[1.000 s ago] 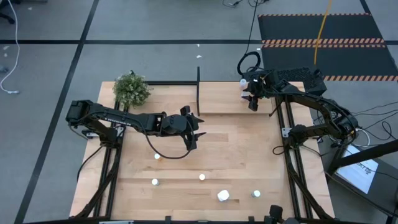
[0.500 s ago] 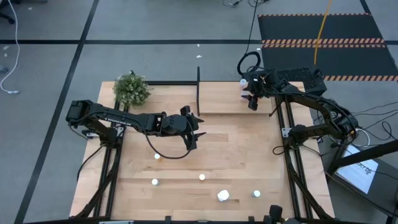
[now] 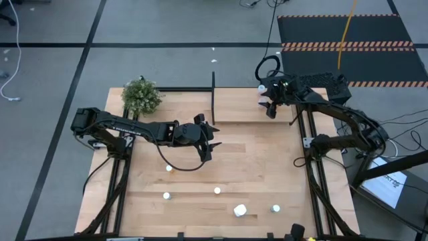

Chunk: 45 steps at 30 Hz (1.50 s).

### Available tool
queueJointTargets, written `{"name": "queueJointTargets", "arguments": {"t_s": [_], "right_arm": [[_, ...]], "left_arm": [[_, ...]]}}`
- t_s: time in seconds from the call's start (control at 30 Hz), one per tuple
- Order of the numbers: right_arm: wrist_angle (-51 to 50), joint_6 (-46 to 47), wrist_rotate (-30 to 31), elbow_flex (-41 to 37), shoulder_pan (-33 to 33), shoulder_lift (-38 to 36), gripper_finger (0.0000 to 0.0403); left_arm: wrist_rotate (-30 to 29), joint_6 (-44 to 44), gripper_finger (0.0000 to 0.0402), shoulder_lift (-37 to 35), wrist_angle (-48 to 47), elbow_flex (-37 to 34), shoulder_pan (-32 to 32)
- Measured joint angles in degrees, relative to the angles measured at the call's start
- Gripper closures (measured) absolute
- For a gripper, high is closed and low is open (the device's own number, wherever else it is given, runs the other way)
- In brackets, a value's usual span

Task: Pick and place medicine bottles onto shelf by color
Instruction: Put the right blue pill bottle on the shelf

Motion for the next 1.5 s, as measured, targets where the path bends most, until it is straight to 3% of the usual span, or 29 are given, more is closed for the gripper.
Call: {"name": "queueJointTargets", "arguments": {"t_s": [0.2,0.4,0.57,0.7,0.93,1.2,1.33,1.5], "right_arm": [[-0.40,4.88,7.05,-0.01,5.28,-7.53,0.0195],[-2.99,12.34,7.13,0.01,12.59,-14.93,0.0195],[-5.28,18.74,7.60,0.01,20.48,-19.39,0.0195],[-7.38,22.48,13.71,0.01,28.95,-21.48,0.0195],[-9.67,31.17,24.46,0.01,46.15,-22.03,0.0195],[-9.25,43.15,31.47,0.01,63.87,-20.04,0.0195],[-9.15,44.62,31.44,0.01,68.66,-18.73,0.0195],[-8.27,41.02,31.83,0.01,68.95,-17.27,0.0195]], "left_arm": [[0.00,-0.04,0.0151,0.00,0.66,0.00,-0.01],[-0.02,-0.15,0.0151,0.00,0.73,0.00,-0.40],[0.00,-0.27,0.0151,0.00,0.83,0.00,-1.63],[-0.07,-0.86,0.0151,0.00,1.52,0.00,-3.54],[-0.88,-6.03,0.0151,0.00,1.68,0.00,-9.95],[-9.22,-8.01,0.0151,0.00,1.48,0.00,-21.63],[-9.84,-7.45,0.0151,0.00,0.88,0.01,-25.02],[-10.35,-9.04,0.0151,0.00,0.84,-0.07,-26.47]]}}
